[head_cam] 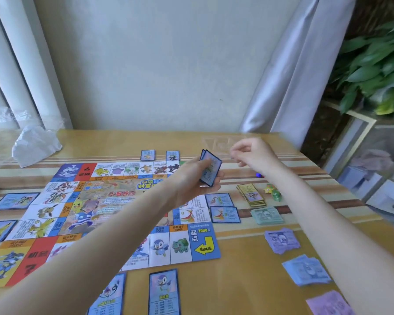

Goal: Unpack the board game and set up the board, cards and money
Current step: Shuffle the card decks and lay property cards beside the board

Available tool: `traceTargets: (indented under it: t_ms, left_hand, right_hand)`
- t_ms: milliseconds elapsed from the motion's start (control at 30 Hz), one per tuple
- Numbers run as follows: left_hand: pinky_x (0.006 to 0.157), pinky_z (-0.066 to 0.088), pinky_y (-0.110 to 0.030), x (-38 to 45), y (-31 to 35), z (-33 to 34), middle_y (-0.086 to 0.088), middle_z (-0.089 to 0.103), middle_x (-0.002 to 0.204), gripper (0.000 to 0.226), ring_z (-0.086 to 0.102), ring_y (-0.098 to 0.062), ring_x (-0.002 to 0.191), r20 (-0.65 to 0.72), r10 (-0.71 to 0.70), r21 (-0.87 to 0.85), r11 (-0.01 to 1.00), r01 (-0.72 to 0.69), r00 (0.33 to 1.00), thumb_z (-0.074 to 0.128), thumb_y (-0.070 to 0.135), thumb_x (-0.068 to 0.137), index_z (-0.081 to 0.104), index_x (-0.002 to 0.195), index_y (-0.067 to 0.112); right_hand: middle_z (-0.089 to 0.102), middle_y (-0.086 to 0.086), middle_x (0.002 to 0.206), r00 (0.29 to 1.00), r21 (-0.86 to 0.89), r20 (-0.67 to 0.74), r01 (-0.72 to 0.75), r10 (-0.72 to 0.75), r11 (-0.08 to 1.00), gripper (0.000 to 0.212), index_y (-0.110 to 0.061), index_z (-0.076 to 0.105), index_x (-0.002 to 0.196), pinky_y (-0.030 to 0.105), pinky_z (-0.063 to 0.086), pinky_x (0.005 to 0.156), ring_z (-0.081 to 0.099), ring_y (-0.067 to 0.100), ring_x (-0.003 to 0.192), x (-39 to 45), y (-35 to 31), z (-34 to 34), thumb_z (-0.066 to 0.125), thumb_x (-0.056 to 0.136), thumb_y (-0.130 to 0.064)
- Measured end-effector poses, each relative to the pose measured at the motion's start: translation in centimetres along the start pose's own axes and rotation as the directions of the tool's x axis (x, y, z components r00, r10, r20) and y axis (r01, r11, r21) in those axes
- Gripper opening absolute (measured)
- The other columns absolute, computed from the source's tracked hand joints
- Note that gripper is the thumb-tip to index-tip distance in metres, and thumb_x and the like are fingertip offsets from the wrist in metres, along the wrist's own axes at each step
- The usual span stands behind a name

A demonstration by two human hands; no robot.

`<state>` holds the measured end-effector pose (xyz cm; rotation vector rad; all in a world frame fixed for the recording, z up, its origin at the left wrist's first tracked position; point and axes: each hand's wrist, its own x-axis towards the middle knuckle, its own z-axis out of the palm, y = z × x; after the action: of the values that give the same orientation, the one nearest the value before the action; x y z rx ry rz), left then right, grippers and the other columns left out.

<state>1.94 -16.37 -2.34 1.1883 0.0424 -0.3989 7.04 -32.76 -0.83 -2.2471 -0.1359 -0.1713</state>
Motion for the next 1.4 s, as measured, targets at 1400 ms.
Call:
traceTargets:
  t_ms: [1400]
  left_hand:
    - [0.068, 0.049, -0.027, -1.7, 0.4, -4.0, -0.008, 0.068, 0.087, 0.022, 0.064, -0.016, 0.077, -0.206, 0.106, -0.208, 0.967, -0.15, 0.973, 0.045, 0.023, 0.098, 0.062, 0.092, 0.011]
  right_hand:
    - [0.06, 0.01, 0.091, 0.903, 0.466, 0.422, -0.145, -0.075, 0.873, 0.025, 0.003, 0.054, 0.113, 0.035, 0.047, 0.081, 0.057, 0.022, 0.084, -2.1, -5.8, 5.8, 0.045, 0.091, 0.011]
